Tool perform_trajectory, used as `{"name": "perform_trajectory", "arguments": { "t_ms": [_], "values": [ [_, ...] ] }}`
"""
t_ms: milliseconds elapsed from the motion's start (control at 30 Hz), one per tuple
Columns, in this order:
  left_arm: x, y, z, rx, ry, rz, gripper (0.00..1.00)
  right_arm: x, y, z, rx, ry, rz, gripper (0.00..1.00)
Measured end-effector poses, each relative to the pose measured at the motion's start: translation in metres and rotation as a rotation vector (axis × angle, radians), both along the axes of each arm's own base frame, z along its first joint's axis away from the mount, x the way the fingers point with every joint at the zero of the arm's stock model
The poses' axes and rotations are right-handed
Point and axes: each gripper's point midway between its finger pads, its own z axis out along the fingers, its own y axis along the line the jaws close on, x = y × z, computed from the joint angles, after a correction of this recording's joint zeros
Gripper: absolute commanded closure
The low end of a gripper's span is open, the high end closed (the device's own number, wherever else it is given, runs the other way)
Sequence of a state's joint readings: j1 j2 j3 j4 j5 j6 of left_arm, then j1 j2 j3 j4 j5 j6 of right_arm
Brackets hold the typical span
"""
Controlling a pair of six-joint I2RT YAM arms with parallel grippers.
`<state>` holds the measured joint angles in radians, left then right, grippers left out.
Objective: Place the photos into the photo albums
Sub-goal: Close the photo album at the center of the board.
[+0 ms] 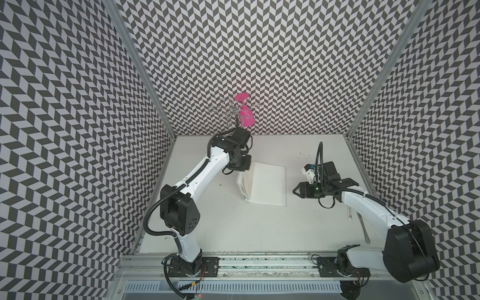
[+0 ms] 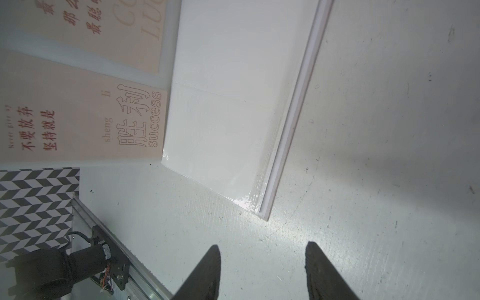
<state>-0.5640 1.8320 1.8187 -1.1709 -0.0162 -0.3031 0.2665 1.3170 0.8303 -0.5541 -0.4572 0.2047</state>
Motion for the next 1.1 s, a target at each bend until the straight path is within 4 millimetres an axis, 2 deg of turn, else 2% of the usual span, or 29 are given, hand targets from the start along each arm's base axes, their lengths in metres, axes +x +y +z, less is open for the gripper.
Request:
{"name": "perform_trajectory", "arguments": {
  "t_ms": [267,567,667,733,867,933,1100],
  "values": [
    [-0.013,-0.043,-0.011,0.163,-0.02,-0.041,0.91,-0.015,0.002,-0.011,0.038,0.03,0.004,0.47],
    [-0.021,-0.057,-0.011,0.241,-0.097,-0.01,0.88,-0.035,0.002,-0.068,0.114,0.183,-0.118,0.46],
    [-0.027,-0.071,-0.014,0.206,-0.116,-0.03,0.81,-0.036,0.008,-0.076,0.155,0.208,-0.126,0.47],
    [-0.034,-0.086,-0.018,0.154,-0.117,-0.055,0.76,-0.029,0.012,-0.076,0.186,0.198,-0.123,0.46],
    [-0.054,-0.118,-0.037,0.064,-0.072,-0.125,0.61,-0.018,0.02,-0.076,0.24,0.178,-0.114,0.46],
    [-0.063,-0.128,-0.047,0.037,-0.046,-0.152,0.55,-0.014,0.022,-0.075,0.262,0.168,-0.111,0.47],
    [-0.082,-0.149,-0.066,-0.054,0.025,-0.202,0.45,-0.01,0.02,-0.075,0.29,0.157,-0.125,0.47]
  ]
}}
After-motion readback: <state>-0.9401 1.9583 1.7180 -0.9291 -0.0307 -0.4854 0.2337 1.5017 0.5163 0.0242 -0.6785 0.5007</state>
